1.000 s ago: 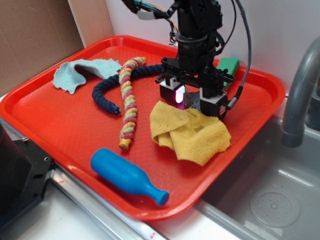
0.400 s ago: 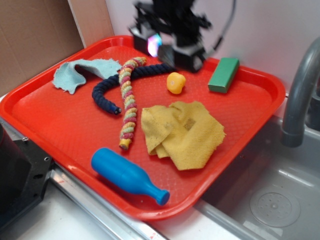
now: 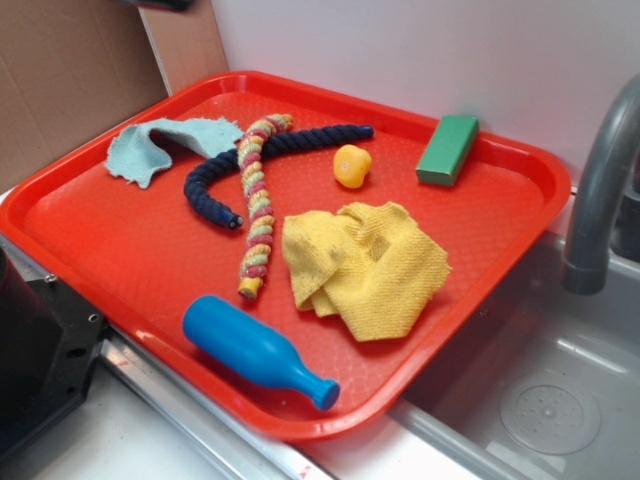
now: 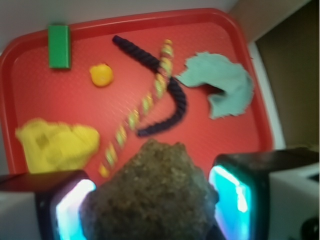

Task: Grab the rock.

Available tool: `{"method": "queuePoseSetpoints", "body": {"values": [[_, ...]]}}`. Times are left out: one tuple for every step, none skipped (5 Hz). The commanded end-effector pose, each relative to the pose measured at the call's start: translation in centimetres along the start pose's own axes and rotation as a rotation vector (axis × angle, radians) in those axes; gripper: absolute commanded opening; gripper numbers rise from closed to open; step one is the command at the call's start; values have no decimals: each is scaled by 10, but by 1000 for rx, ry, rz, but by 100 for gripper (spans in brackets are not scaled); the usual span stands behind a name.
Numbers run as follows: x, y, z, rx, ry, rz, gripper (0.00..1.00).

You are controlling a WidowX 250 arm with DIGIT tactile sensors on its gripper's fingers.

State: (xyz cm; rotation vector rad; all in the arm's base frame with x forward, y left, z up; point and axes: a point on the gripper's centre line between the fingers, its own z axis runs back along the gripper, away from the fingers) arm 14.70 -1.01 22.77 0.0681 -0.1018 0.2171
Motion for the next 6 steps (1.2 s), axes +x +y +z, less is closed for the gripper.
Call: {"method": "queuePoseSetpoints", "body": {"values": [[-6, 49, -6, -134, -3, -113, 0], [15, 40, -6, -149, -7, -150, 0], [33, 20, -6, -127, 6, -200, 0], [44, 3, -9, -111, 21, -227, 0], [46, -12, -8, -91, 10, -260, 0], [46, -19, -14, -71, 26, -285, 0]]}}
